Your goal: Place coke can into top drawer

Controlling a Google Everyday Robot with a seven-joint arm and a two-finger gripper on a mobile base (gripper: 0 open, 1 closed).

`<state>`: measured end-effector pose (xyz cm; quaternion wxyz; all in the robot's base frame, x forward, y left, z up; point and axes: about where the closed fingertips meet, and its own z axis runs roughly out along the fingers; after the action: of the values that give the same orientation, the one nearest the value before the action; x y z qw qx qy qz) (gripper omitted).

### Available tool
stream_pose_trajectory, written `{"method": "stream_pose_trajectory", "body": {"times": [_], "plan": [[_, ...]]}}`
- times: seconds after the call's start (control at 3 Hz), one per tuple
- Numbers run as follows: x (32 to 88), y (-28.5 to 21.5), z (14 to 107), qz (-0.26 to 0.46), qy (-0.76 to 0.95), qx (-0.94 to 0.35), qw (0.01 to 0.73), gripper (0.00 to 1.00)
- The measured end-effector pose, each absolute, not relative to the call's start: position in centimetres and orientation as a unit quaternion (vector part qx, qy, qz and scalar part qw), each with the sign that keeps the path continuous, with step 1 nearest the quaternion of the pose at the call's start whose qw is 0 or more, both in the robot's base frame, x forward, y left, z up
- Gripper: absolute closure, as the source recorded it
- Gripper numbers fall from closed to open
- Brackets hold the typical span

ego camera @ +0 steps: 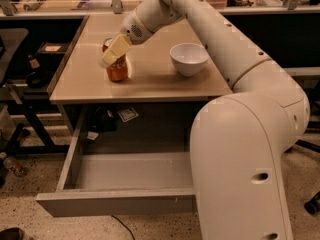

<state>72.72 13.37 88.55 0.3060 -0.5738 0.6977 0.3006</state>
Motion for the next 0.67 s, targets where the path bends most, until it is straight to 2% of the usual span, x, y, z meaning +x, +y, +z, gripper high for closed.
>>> {"method": "stream_pose_trajectory", "body": {"times": [0.33,0.67], "plan": [[72.72,13.40,88.53,0.301,0.698,-0.574,0.306,0.17],[72.72,13.40,88.52,0.301,0.698,-0.574,0.306,0.41]]}}
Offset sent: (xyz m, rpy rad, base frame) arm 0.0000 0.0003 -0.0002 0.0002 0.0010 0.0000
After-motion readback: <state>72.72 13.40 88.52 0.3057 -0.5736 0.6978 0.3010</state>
